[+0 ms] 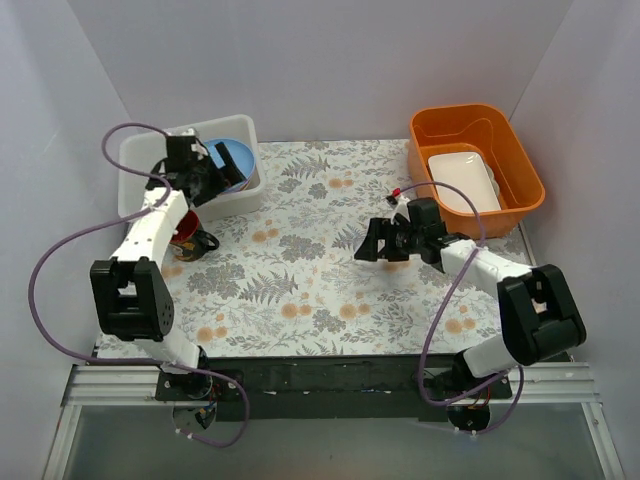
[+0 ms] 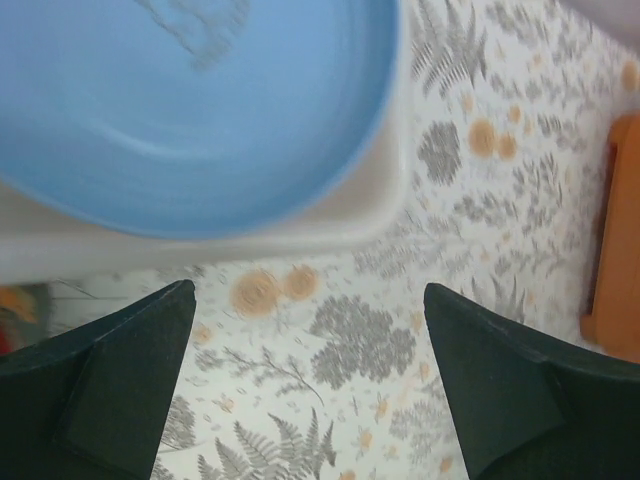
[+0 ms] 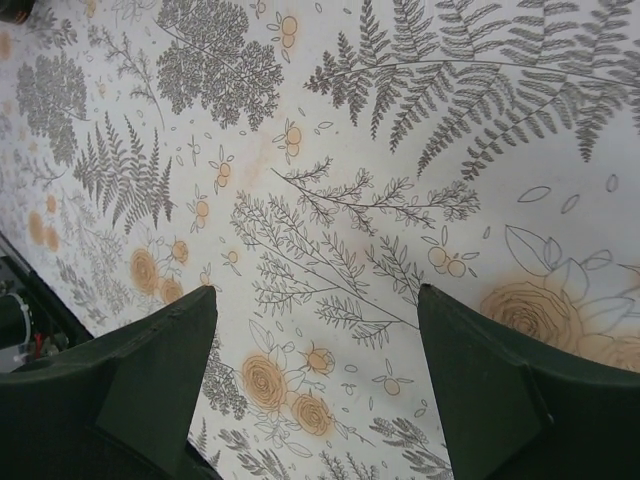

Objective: Place the plates into the plastic bin on the countertop
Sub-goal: Reset both arms

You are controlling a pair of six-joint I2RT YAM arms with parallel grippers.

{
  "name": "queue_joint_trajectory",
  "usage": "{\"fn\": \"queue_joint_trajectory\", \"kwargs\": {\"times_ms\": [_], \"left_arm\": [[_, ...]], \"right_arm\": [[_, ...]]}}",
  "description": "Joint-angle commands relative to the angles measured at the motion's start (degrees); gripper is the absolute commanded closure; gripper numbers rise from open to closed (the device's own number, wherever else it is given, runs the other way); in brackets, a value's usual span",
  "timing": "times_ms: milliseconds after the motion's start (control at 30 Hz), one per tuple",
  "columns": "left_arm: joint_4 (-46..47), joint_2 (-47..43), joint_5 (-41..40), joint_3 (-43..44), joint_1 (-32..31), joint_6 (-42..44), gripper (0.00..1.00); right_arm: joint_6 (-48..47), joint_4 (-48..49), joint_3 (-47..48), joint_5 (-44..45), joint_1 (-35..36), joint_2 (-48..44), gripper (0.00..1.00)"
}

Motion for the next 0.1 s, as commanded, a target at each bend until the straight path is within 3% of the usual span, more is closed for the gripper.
{"fn": "queue_joint_trajectory", "kwargs": {"times_ms": [0,67], "left_arm": [[4.08,-8.02,0.94,-7.88,-6.45,0.37,0.02],[6.89,-10.03,2.45,-10.37,-6.54,-0.95,0.02]], "right_arm": [[-2.15,-4.20,2.64,6.81,-0.27,-6.76,0.11],[-2.42,-4.81,2.20,8.66,-0.35,-9.48,0.11]]}}
